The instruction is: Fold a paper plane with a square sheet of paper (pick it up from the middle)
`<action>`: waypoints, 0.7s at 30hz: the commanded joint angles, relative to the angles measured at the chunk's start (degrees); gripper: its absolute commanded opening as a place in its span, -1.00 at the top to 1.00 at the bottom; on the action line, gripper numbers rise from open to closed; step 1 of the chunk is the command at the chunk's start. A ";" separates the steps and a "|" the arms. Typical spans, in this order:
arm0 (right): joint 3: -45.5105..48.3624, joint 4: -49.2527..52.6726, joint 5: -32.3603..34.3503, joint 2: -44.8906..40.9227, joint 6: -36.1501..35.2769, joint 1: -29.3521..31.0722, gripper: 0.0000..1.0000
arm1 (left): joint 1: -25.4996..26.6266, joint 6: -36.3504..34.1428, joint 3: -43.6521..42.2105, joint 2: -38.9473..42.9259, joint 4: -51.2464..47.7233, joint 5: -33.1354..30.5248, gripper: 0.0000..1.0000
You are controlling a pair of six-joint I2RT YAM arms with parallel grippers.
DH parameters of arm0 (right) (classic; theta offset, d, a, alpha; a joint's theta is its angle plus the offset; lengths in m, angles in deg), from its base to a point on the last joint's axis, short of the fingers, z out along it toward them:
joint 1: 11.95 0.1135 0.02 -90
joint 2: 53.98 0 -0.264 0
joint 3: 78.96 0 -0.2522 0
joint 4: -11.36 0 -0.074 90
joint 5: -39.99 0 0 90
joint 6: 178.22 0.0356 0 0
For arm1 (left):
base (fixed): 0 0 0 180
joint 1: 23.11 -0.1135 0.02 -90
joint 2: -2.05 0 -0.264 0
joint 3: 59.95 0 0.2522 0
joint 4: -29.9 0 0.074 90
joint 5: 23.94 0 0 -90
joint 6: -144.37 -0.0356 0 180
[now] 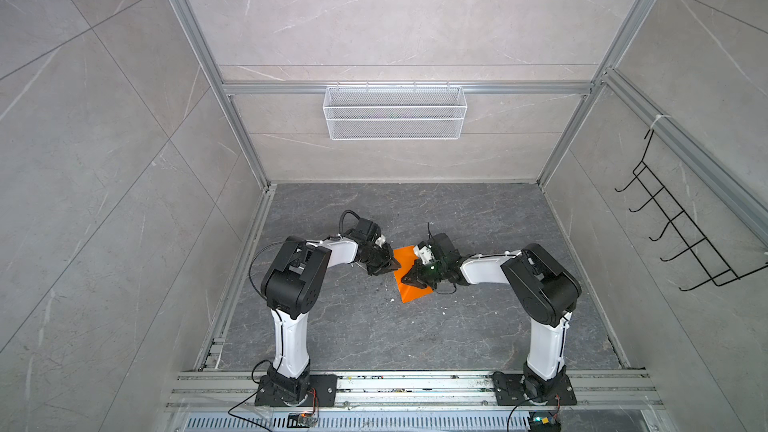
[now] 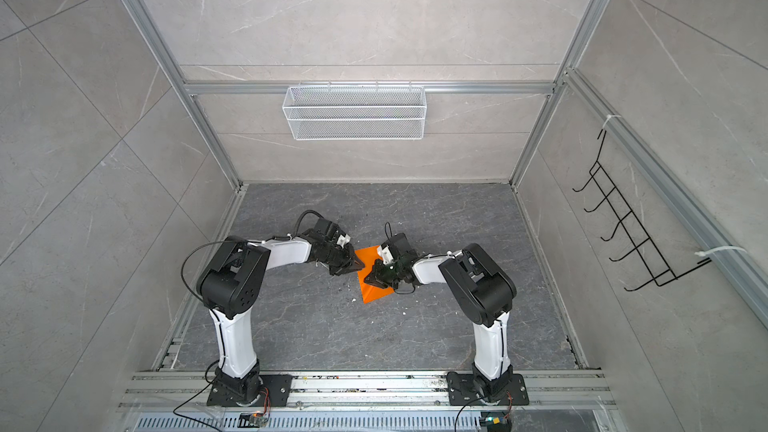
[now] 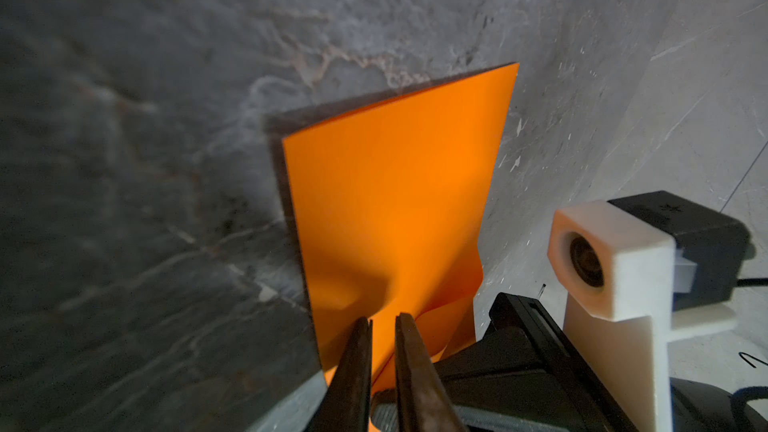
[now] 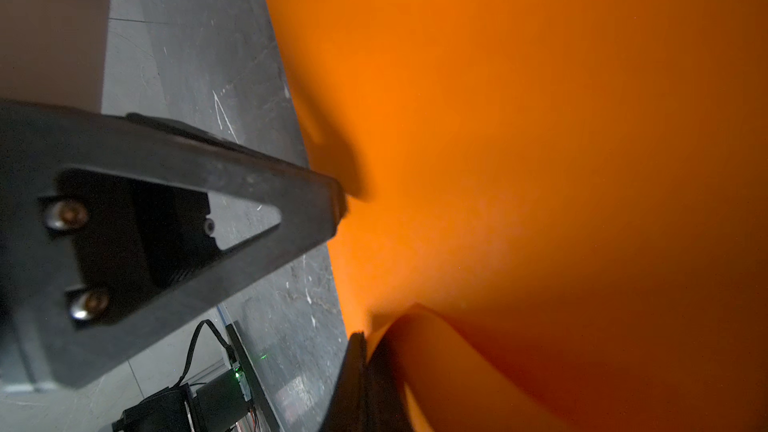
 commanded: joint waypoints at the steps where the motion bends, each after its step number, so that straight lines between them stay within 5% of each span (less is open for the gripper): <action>1: -0.72 -0.37 0.20 1.04 -1.46 0.38 0.95 | 0.25 0.28 0.15 -1.96 -3.41 -3.02 0.67; 21: -0.90 0.66 0.39 2.09 -1.89 0.45 0.79 | 0.33 0.29 -0.06 -1.92 -3.42 -3.10 0.67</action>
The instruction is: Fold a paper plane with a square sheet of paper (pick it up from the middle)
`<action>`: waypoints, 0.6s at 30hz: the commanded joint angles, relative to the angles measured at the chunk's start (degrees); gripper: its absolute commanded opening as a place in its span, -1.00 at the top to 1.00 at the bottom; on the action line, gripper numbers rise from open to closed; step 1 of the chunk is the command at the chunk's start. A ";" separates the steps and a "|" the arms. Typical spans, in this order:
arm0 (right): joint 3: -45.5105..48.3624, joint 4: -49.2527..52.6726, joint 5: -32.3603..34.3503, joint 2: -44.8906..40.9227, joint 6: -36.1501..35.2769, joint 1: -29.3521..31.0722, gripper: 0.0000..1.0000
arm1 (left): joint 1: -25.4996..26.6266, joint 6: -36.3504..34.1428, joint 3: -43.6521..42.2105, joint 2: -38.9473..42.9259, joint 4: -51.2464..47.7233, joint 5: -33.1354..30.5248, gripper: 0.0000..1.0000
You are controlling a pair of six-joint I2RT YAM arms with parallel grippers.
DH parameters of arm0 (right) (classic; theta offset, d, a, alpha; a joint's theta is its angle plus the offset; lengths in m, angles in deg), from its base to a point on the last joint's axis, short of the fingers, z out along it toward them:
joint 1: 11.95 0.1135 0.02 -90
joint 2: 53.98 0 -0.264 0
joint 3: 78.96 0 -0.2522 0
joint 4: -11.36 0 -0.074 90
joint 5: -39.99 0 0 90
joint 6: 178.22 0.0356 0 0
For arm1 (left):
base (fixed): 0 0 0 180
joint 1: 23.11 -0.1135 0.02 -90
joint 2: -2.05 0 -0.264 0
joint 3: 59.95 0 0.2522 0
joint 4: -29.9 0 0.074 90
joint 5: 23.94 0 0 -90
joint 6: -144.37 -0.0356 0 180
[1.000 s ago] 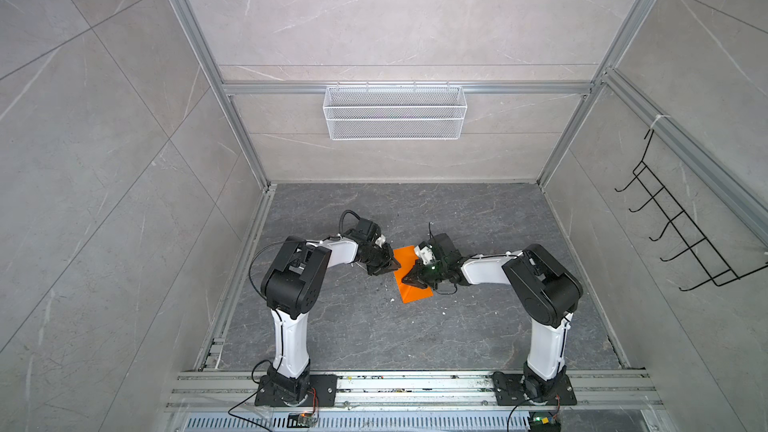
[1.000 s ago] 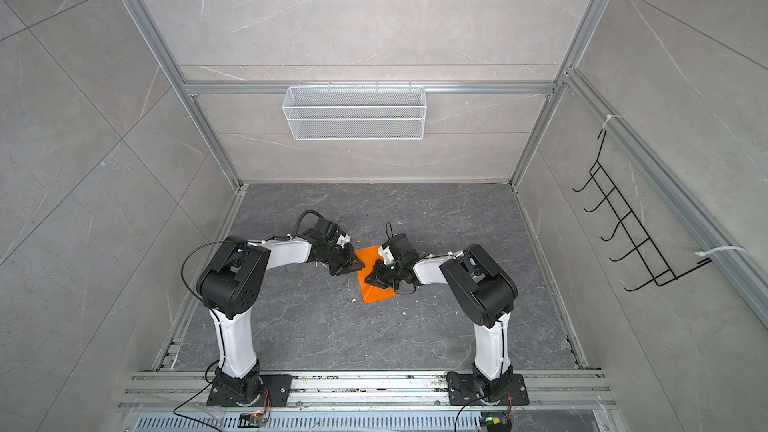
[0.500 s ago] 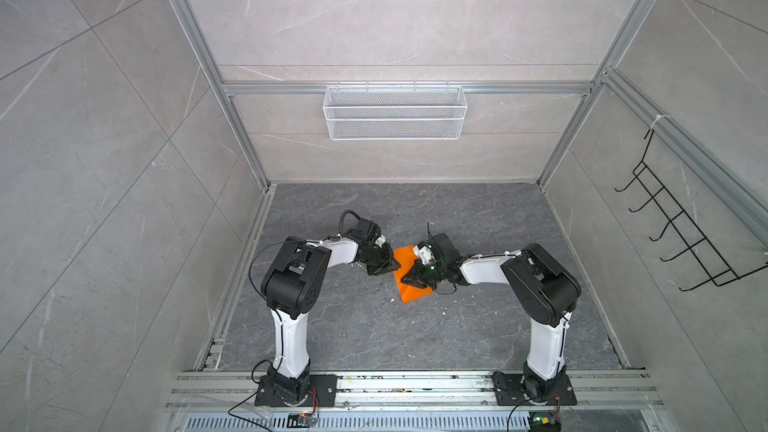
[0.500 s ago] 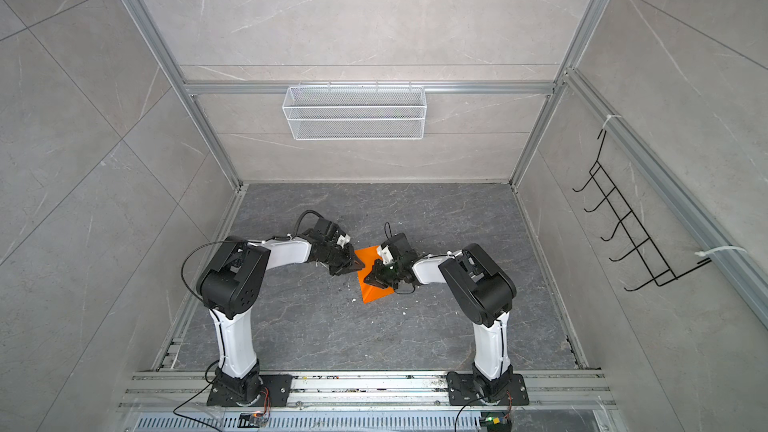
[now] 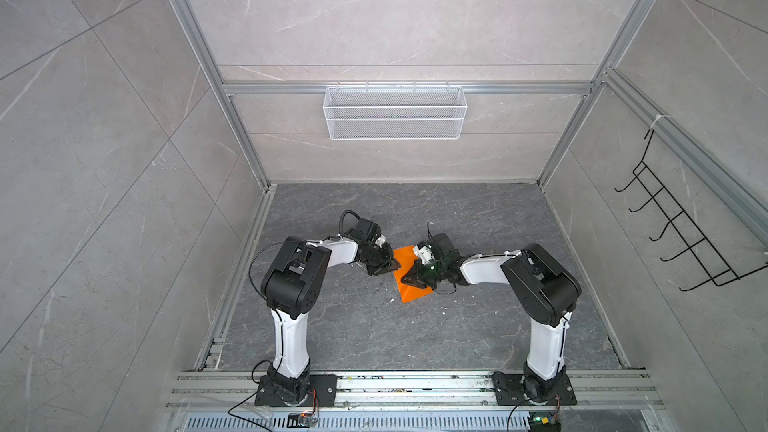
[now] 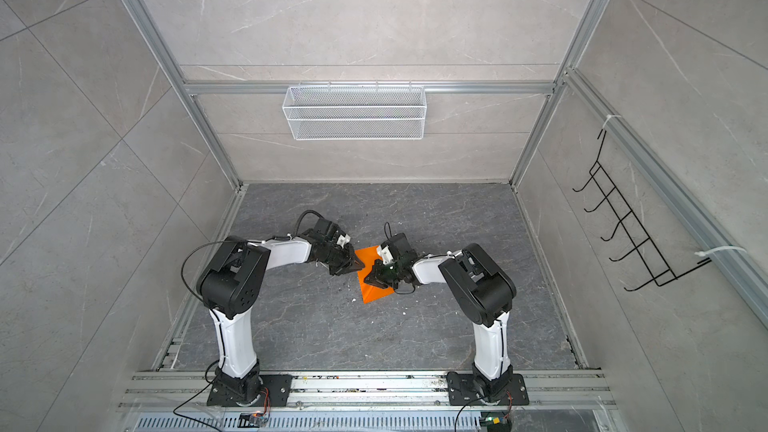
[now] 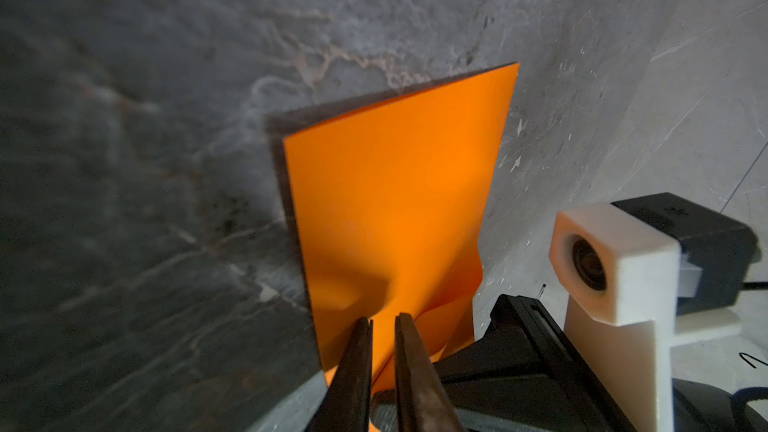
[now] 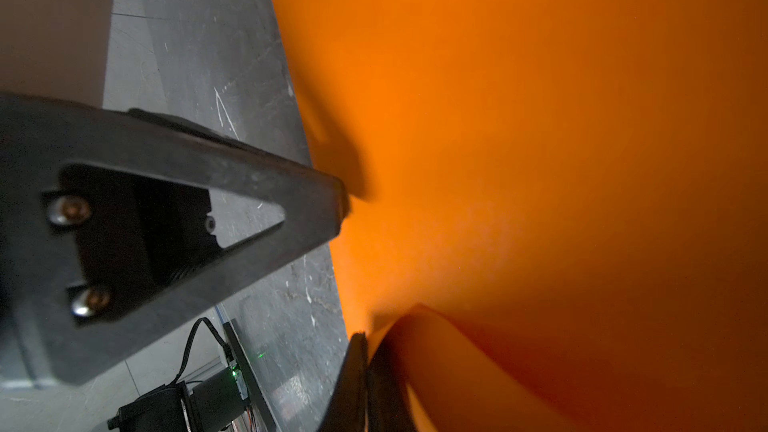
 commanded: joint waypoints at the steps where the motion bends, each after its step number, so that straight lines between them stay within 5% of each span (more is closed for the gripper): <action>1: -0.85 0.72 0.59 2.05 -1.16 0.37 0.76 | 0.31 0.31 -0.10 -1.92 -3.34 -3.05 0.67; 18: -1.13 2.51 1.10 2.76 -1.85 0.36 0.39 | -0.67 0.33 1.51 -0.03 -4.68 -3.94 0.67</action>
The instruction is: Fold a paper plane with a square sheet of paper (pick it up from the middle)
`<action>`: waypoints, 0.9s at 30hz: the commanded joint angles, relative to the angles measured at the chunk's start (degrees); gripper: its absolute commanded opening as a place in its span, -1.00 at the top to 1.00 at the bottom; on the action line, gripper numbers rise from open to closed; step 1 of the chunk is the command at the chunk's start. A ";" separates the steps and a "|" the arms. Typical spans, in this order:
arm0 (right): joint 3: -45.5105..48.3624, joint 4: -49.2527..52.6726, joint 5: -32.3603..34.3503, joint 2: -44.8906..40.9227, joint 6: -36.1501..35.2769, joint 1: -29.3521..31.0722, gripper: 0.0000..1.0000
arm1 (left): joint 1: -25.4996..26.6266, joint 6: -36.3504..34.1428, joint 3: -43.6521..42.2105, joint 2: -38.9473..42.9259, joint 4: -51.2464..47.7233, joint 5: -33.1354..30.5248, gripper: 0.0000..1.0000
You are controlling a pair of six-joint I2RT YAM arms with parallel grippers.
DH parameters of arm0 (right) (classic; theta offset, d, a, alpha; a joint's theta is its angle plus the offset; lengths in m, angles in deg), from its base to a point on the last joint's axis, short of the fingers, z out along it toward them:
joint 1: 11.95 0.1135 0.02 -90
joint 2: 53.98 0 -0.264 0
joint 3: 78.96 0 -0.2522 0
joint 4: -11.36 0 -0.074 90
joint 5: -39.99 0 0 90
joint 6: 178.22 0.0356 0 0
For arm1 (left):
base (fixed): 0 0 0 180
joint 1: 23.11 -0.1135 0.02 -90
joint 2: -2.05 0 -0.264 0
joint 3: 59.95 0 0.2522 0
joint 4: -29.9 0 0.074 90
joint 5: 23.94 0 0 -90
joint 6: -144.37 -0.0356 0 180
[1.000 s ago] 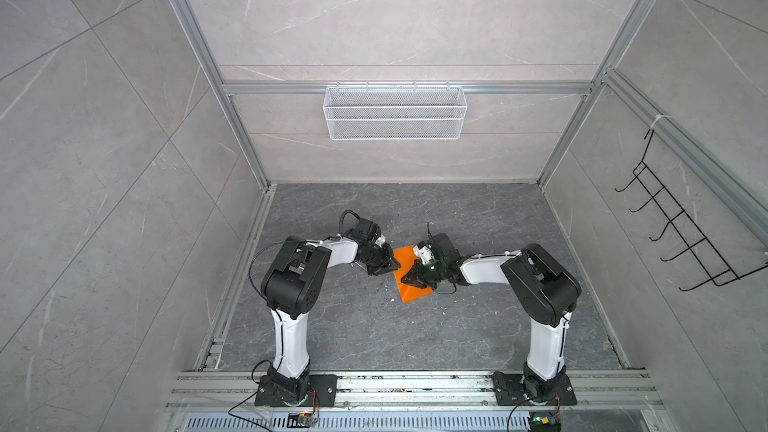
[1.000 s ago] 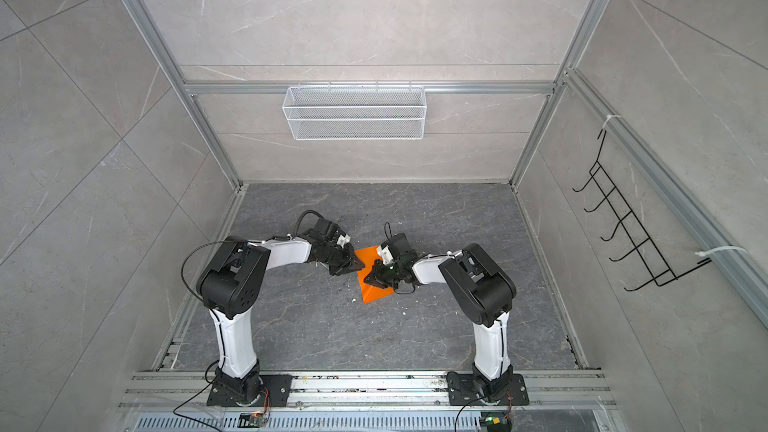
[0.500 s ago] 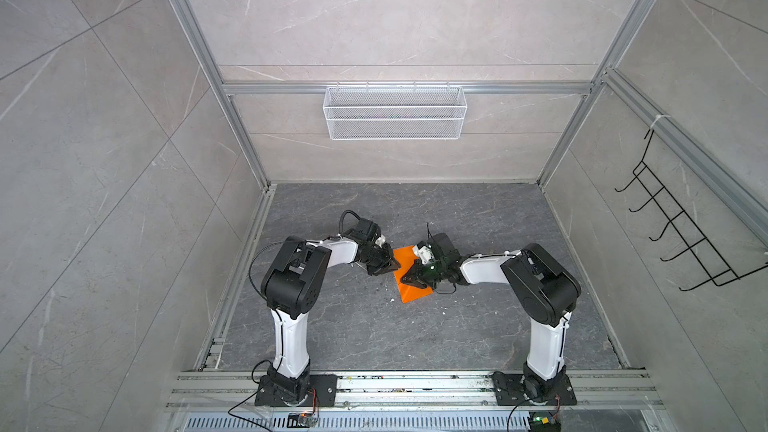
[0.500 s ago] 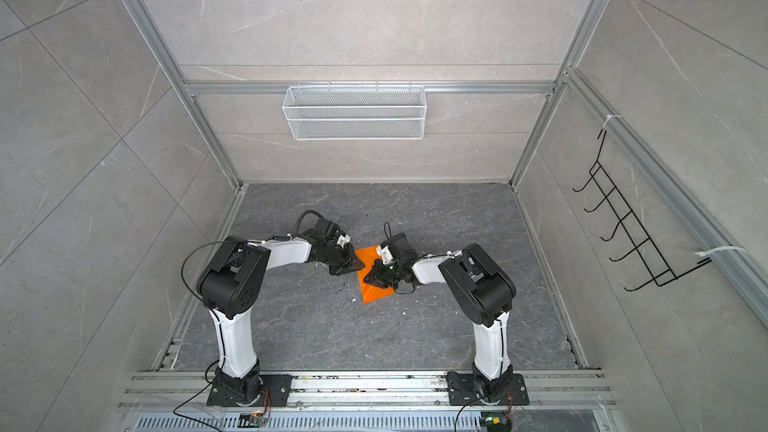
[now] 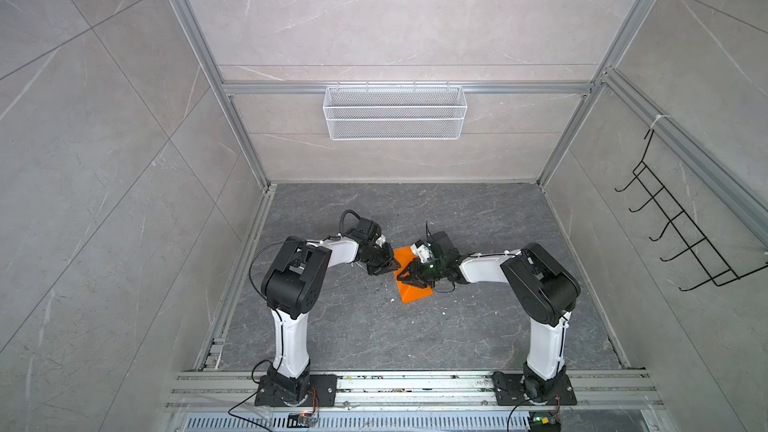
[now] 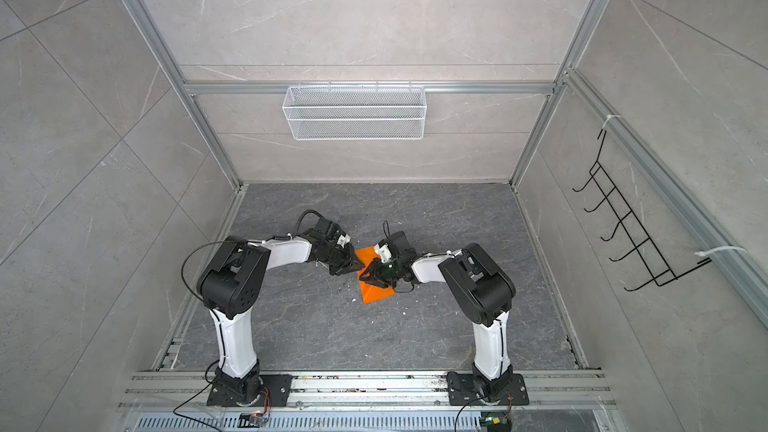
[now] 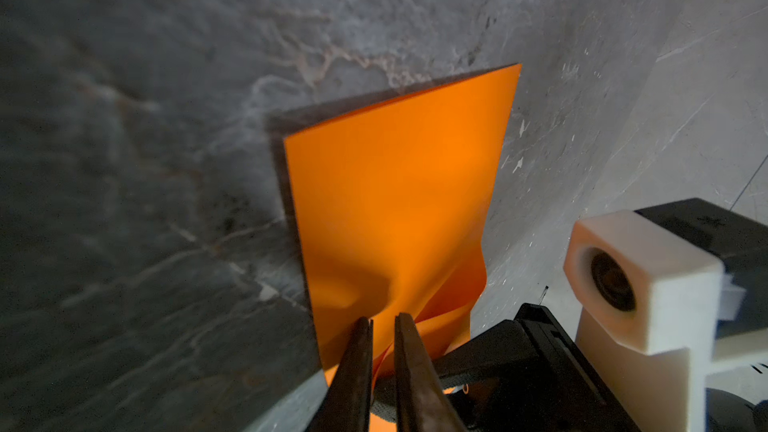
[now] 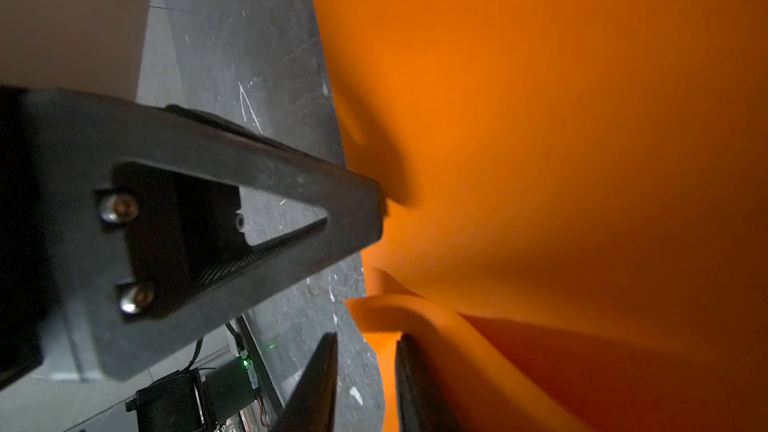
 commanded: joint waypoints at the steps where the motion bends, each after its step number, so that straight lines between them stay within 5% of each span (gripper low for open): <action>1: -0.12 2.99 3.05 2.52 -1.67 0.37 0.38 | -1.00 0.37 1.21 0.43 -3.63 -2.94 0.67; 5: -0.37 4.37 3.88 2.39 -2.28 0.32 0.41 | -2.49 0.05 2.07 2.11 -3.59 -1.77 0.66; 13: -1.03 7.58 5.78 2.12 -3.57 0.36 0.85 | -1.75 -3.47 -0.92 7.90 -2.95 -1.55 0.68; 27: -1.35 9.68 7.08 2.56 -3.71 0.36 0.93 | 4.19 -5.64 -2.06 6.29 -5.82 -5.72 1.00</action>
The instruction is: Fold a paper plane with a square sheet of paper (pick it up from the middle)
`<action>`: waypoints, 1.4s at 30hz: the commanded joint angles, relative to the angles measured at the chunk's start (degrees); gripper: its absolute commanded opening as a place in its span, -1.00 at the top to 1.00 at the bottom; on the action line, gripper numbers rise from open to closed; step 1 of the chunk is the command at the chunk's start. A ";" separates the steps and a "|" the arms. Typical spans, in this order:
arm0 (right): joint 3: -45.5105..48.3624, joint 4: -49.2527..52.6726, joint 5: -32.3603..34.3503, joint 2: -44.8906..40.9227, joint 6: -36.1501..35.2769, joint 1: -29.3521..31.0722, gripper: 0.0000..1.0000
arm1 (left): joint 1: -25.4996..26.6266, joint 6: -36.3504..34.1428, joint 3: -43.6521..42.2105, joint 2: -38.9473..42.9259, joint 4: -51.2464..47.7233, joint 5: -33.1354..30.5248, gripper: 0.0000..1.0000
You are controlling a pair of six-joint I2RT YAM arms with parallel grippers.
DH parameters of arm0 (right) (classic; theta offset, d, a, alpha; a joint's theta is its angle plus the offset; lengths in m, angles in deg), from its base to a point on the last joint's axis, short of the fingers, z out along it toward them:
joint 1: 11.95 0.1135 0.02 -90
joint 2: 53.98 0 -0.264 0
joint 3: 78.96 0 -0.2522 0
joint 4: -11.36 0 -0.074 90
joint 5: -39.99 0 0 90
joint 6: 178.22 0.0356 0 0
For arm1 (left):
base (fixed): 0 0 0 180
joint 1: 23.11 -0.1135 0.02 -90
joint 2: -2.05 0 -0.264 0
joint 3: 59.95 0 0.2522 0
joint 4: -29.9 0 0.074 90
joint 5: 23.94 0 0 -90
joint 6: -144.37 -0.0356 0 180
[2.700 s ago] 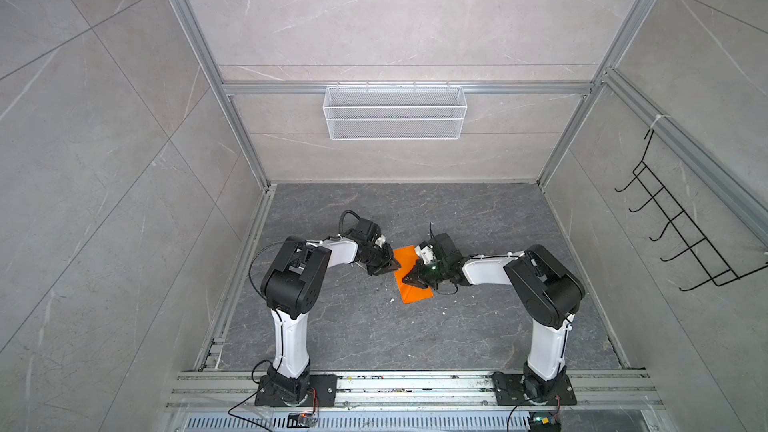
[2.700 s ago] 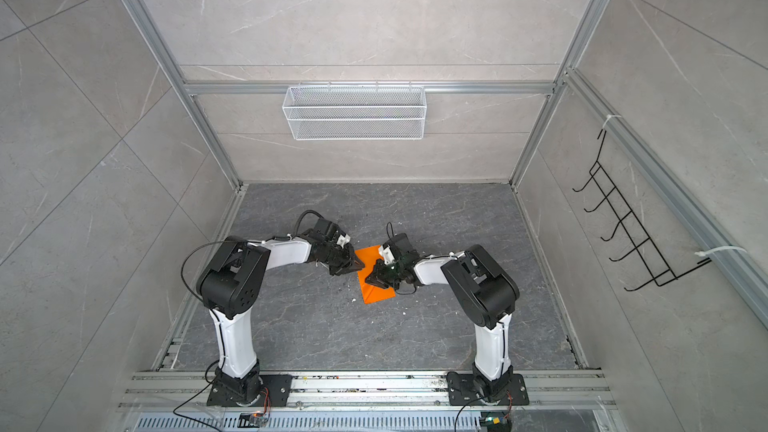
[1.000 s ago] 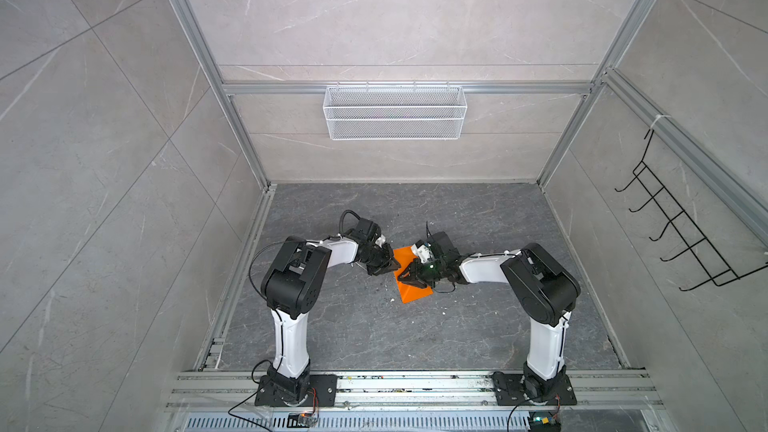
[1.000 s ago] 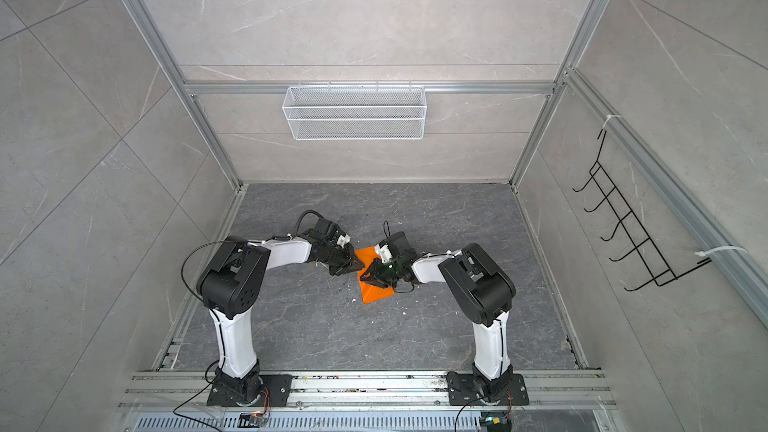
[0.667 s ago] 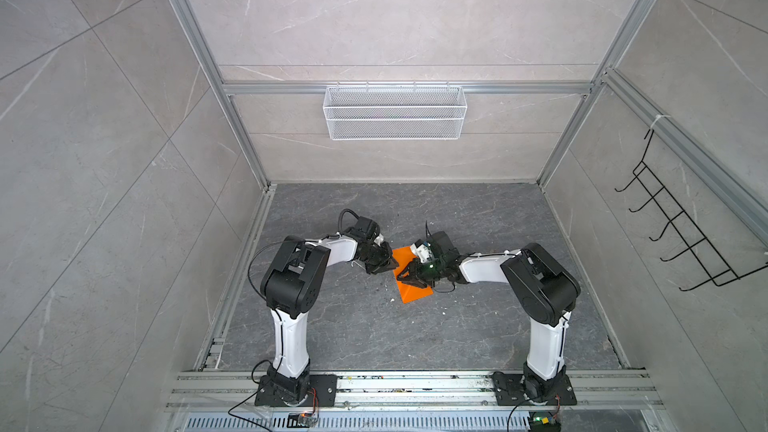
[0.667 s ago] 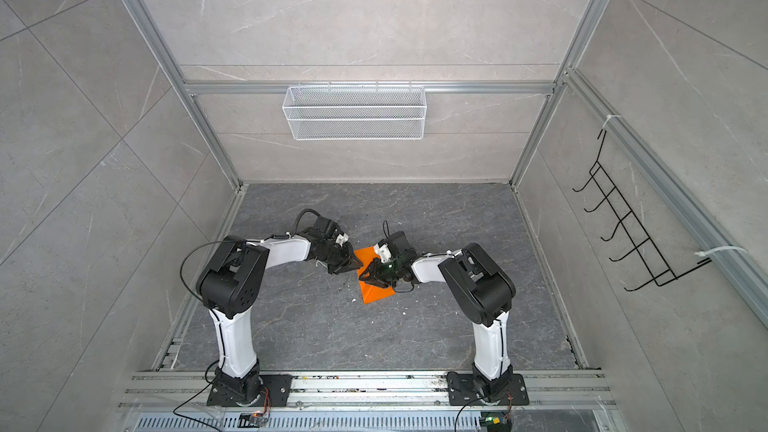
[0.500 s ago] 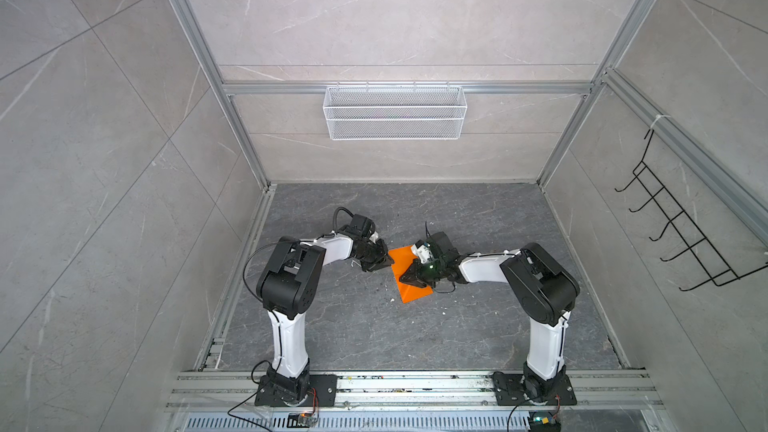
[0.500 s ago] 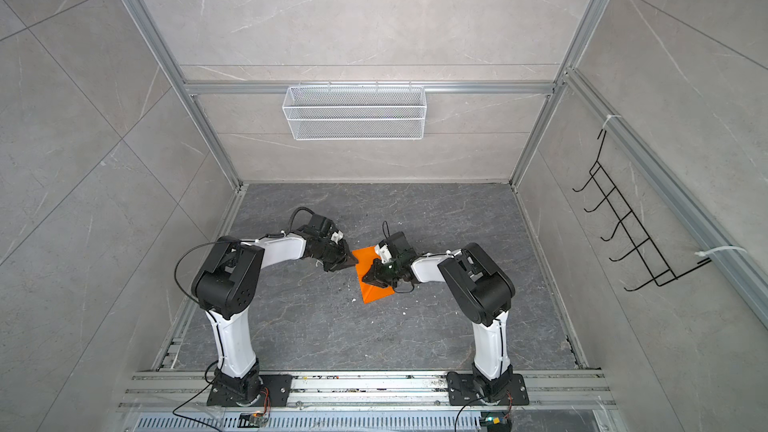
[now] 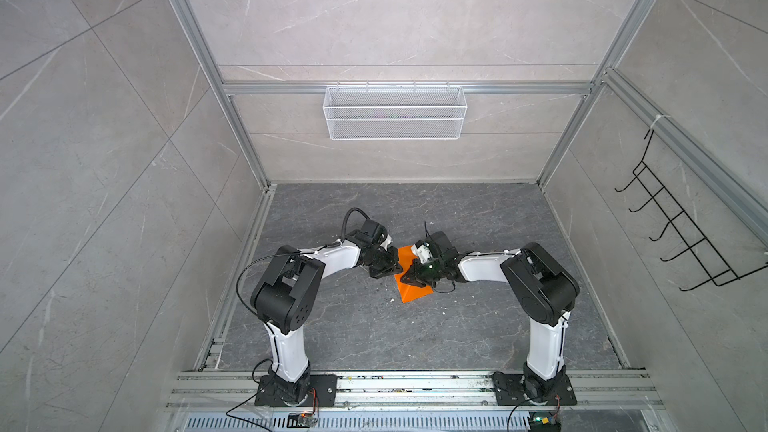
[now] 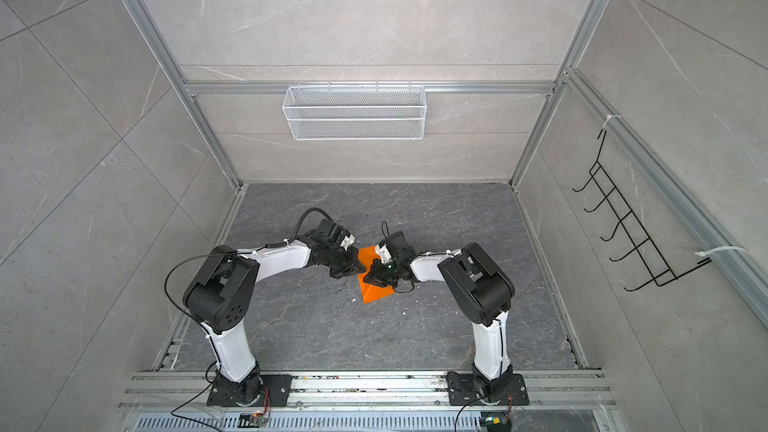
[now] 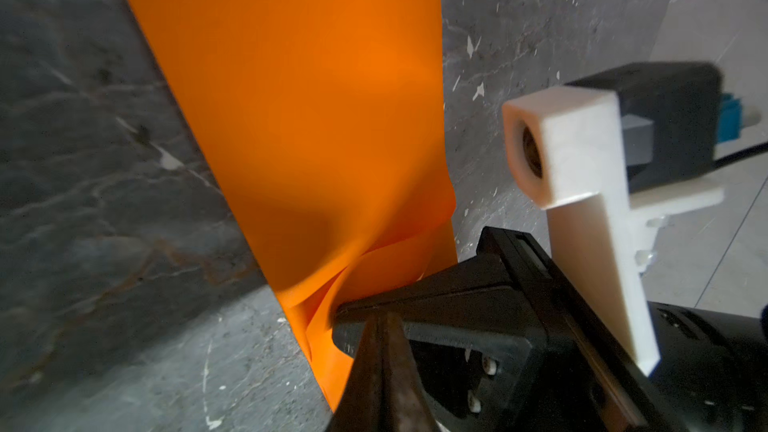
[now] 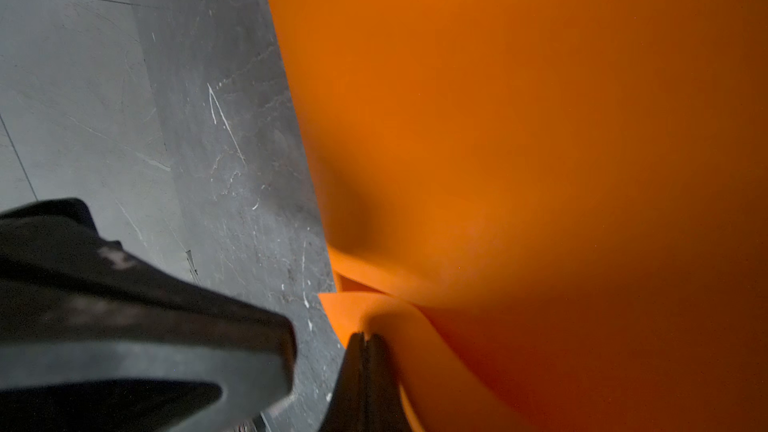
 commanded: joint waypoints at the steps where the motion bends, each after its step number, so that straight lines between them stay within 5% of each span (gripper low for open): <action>1: 0.10 5.06 3.93 2.30 -1.09 0.14 0.93 | -0.05 -1.62 0.58 -1.32 -2.28 -2.06 1.00; 42: 8.84 -1.91 -3.09 -7.02 -4.38 3.53 0.92 | 1.26 -5.15 -5.34 -5.74 -7.43 -11.29 1.00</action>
